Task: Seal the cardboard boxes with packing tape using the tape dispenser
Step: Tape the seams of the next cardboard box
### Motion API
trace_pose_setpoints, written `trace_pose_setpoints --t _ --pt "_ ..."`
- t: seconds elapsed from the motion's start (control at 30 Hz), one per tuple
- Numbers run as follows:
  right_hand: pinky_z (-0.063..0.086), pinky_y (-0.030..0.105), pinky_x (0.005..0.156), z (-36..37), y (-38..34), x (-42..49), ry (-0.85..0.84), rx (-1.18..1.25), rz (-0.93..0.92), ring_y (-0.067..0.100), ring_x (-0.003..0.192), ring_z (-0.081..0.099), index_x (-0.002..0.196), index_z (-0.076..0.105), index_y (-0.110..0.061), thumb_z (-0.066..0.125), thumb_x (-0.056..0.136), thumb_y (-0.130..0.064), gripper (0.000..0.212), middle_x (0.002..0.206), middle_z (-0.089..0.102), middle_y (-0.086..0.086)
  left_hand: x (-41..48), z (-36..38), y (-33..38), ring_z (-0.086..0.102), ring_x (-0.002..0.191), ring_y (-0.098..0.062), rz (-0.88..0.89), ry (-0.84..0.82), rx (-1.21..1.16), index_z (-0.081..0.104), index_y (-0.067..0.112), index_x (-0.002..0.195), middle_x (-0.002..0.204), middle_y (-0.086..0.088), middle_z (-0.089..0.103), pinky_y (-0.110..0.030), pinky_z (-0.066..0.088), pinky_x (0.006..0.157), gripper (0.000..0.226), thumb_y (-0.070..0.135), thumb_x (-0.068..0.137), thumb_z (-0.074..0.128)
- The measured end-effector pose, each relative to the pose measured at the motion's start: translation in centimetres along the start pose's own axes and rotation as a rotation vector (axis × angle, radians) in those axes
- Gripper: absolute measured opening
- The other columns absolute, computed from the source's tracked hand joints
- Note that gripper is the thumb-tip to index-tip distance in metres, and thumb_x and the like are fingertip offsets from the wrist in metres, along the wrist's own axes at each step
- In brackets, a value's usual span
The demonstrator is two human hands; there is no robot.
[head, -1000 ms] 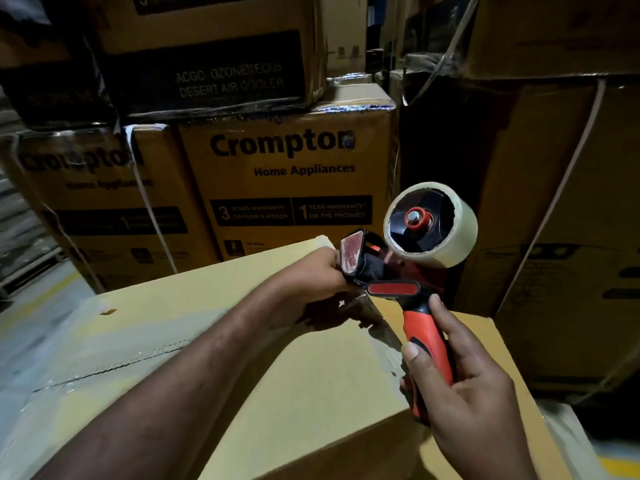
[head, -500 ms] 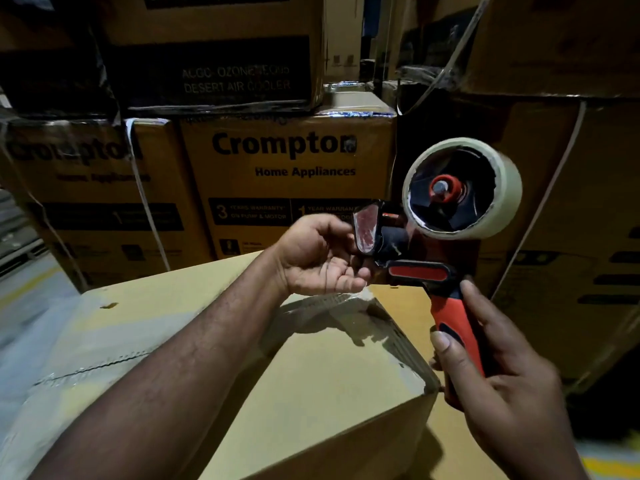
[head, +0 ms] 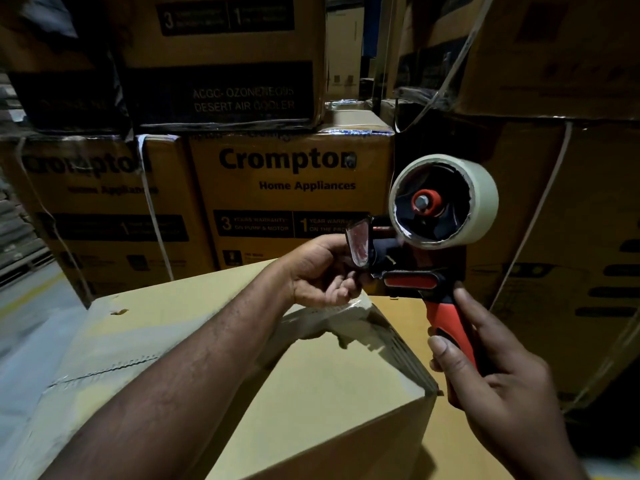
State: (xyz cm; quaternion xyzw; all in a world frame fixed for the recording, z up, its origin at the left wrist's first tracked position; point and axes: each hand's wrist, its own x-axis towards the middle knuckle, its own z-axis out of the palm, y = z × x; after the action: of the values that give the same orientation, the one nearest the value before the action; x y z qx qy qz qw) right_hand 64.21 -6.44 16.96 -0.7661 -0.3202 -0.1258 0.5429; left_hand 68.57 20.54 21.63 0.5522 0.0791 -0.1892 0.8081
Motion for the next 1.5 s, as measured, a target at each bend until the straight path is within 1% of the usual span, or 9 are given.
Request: trace_pose_setpoints --t 0.17,0.3,0.43,0.53,0.63,0.8,0.93,1.13,1.5 --pt "0.059 0.019 0.063 -0.2 -0.3 0.2 -0.033 0.03 -0.018 -0.012 0.103 0.061 0.134 0.038 -0.066 0.061 0.078 -0.061 0.061 0.124 0.039 -0.056 -1.0 0.0 2.7 0.053 0.051 -0.009 -0.009 0.084 0.354 0.064 -0.005 0.108 0.075 -0.01 0.061 -0.017 0.048 0.042 0.03 0.015 0.086 0.062" --pt "0.058 0.021 0.054 -0.5 -0.1 0.3 -0.008 0.024 -0.011 0.0 0.084 0.07 0.129 0.039 -0.07 0.066 0.075 -0.044 0.066 0.111 0.057 -0.043 -0.6 -0.3 3.0 0.057 0.05 -0.01 0.059 0.17 0.405 0.061 -0.008 0.11 0.062 -0.008 0.06 -0.018 0.052 0.046 0.019 0.006 0.098 0.056" --pt "0.058 0.025 0.053 -0.8 0.5 0.4 0.013 0.041 0.011 0.008 0.079 0.072 0.129 0.04 -0.069 0.067 0.074 -0.039 0.068 0.118 0.059 -0.017 -0.9 -1.0 3.1 0.07 0.064 -0.018 0.048 0.068 0.397 0.061 -0.007 0.106 0.076 -0.015 0.068 -0.023 0.06 0.057 0.012 -0.002 0.097 0.054" --pt "0.057 0.025 0.052 -0.9 0.5 0.8 -0.049 -0.02 0.048 0.01 0.075 0.072 0.131 0.038 -0.069 0.066 0.073 -0.044 0.069 0.113 0.059 -0.025 -0.2 -0.9 3.9 0.071 0.07 -0.022 0.018 0.156 0.58 0.064 -0.009 0.11 0.084 -0.02 0.07 -0.029 0.062 0.064 0.017 -0.003 0.098 0.055" --pt "0.058 0.034 0.05 -0.3 0.5 1.2 -0.097 -0.12 0.071 0.027 0.058 0.068 0.133 0.036 -0.068 0.064 0.075 -0.047 0.068 0.097 0.061 -0.035 0.8 -0.3 4.8 0.07 0.072 -0.024 0.038 0.288 0.777 0.073 -0.001 0.093 0.085 -0.018 0.073 -0.033 0.061 0.067 0.01 -0.003 0.09 0.064" --pt "0.047 0.012 0.05 1.5 1.1 3.1 -0.121 -0.255 0.062 0.002 0.053 0.059 0.141 0.029 -0.058 0.065 0.086 -0.04 0.068 0.092 0.061 -0.018 2.4 -1.4 5.2 0.069 0.064 -0.017 0.019 0.423 0.858 0.074 0.004 0.085 0.076 -0.01 0.072 -0.028 0.059 0.06 0.012 -0.004 0.088 0.066" --pt "0.045 0.015 0.066 2.6 1.0 4.2 -0.185 -0.391 0.103 -0.001 0.073 0.054 0.143 0.02 -0.055 0.065 0.091 -0.037 0.071 0.113 0.065 -0.011 3.5 -3.1 5.0 0.069 0.079 -0.018 0.015 0.509 0.895 0.073 0.007 0.085 0.083 -0.007 0.071 -0.027 0.059 0.065 0.011 -0.001 0.089 0.066" --pt "0.043 0.016 0.084 3.8 -0.2 5.2 -0.242 -0.603 0.089 0.004 0.113 0.055 0.148 -0.001 -0.05 0.049 0.098 -0.046 0.071 0.136 0.055 -0.016 7.5 -4.8 4.1 0.067 0.067 -0.018 0.14 0.72 1.145 0.07 0.009 0.09 0.082 -0.005 0.068 -0.025 0.052 0.048 0.006 0.004 0.091 0.068" --pt "0.054 0.027 0.077 5.7 1.1 6.4 -0.148 -0.528 0.159 0.011 0.093 0.062 0.15 0.017 -0.048 0.058 0.095 -0.039 0.07 0.119 0.066 -0.008 10.3 -8.0 5.3 0.069 0.077 -0.01 0.343 0.91 1.218 0.073 0.02 0.08 0.08 0.004 0.071 -0.04 0.063 0.075 0.01 0.014 0.084 0.08"
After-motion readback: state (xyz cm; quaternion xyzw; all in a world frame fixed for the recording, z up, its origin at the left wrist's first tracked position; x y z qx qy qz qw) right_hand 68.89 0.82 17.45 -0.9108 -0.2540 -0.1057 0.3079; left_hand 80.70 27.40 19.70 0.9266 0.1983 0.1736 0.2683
